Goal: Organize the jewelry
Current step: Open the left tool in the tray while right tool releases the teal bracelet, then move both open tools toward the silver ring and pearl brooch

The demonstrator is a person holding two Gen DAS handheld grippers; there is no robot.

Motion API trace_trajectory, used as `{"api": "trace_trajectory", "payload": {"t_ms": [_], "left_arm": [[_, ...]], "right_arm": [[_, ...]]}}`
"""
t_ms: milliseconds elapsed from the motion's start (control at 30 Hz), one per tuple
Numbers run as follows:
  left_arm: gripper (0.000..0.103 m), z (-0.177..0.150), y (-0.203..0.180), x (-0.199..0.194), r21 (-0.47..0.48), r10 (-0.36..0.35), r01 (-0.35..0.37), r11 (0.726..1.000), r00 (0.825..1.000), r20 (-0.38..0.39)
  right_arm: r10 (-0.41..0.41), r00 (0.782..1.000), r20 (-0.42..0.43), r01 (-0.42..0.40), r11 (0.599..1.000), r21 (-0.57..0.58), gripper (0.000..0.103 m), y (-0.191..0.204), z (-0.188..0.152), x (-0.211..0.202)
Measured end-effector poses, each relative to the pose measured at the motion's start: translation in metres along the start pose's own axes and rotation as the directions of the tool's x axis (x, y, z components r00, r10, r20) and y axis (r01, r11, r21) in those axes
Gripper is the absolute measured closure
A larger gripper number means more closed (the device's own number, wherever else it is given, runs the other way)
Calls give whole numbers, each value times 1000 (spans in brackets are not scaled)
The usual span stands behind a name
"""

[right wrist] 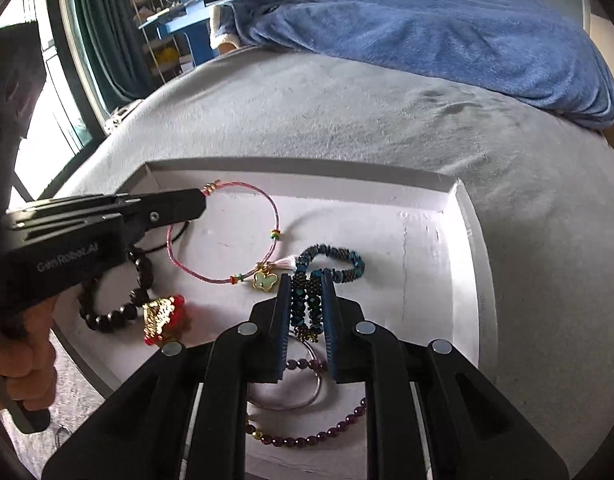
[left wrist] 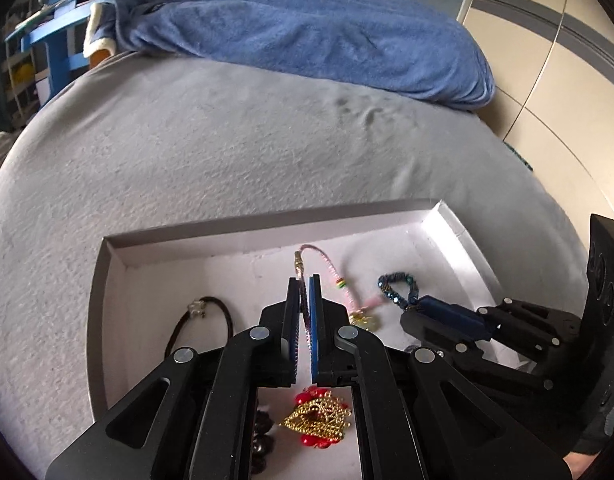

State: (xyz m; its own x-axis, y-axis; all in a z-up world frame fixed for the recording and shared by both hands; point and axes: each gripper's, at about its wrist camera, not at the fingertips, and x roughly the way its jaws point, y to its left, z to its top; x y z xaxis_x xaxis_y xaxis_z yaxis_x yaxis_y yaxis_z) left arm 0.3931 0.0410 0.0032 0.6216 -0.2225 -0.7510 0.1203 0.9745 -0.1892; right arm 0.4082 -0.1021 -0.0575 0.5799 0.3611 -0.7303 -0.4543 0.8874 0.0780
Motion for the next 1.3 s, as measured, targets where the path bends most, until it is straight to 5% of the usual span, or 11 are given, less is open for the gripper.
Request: {"api": "trace_trajectory", "payload": {"t_ms": [133, 233, 433, 767, 1300], "left_arm": [[65, -1, -1, -11, 25, 26, -27, 999, 999, 29], [44, 0, -1, -22, 24, 29, -31, 999, 998, 60], [24, -6, -5, -59, 20, 40, -44, 999, 987, 153], [10, -38, -17, -120, 56, 67, -83, 995, 967, 245], [7, -108, -12, -185, 31, 78, -90, 995, 958, 277]], "right_arm": [[-7, 1000, 12, 7, 1000, 14, 84, -5, -1, -6], [-4, 999, 41, 3, 1000, 27, 72, -8, 1, -19], [6, 993, 120, -13, 999, 53, 51, -12, 0, -56], [10, 981, 194, -16, 999, 28, 19, -3, -21, -112], [-8, 971, 238, -3, 999, 45, 6, 15, -67, -161]]}}
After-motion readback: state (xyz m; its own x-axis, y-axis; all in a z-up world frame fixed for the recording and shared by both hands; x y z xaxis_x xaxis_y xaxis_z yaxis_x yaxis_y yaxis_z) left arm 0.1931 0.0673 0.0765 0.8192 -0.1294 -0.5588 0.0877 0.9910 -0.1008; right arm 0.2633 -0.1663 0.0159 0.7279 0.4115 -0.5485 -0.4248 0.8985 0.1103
